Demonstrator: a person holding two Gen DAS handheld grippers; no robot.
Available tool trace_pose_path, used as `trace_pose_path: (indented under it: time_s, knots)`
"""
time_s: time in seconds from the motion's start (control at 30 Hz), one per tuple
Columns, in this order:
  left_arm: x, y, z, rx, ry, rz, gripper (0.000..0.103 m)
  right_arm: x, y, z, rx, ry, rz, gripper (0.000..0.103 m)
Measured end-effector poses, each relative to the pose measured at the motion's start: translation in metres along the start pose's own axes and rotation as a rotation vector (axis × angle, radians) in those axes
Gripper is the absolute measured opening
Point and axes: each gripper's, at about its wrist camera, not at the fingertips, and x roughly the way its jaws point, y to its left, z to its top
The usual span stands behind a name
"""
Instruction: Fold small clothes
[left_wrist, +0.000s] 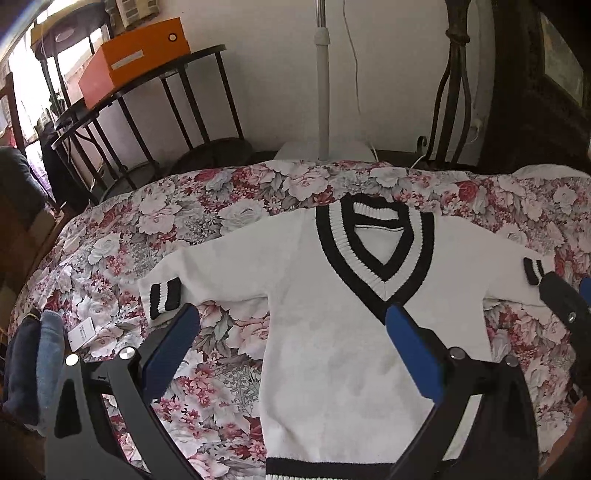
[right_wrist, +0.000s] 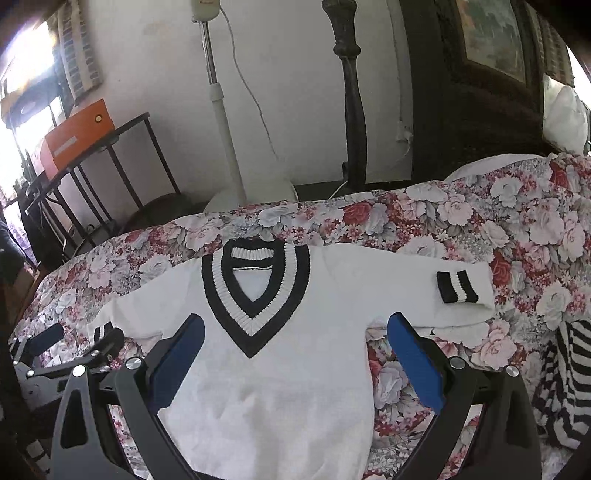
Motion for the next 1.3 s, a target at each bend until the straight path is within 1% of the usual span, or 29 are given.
trace_pose_path:
  time_s: [0.1,0.17,0.23,0.3,0.43,1.3]
  knots:
    - [0.011,-0.004,-0.002,0.007,-0.003,0.007,0.098,0.010,0.001,0.000,0.002,0.017,0.009,0.100]
    - [0.017,-0.005,-0.002,0.004,-0.002,-0.007,0.098,0.014,0.002,0.000,0.001,0.023,0.009,0.100]
    - [0.024,-0.006,-0.001,0.001,0.017,-0.014,0.098,0.017,0.003,0.000,0.000,0.030,0.015,0.100]
    - [0.026,-0.005,-0.002,-0.007,0.018,-0.037,0.098,0.019,0.005,0.001,-0.003,0.029,0.017,0.100]
    - [0.030,-0.005,-0.003,-0.004,0.023,-0.038,0.098,0.022,0.009,0.001,-0.010,0.030,0.022,0.100]
    - [0.031,-0.004,-0.004,-0.020,0.026,-0.040,0.098,0.028,0.011,-0.004,-0.010,0.047,0.026,0.100]
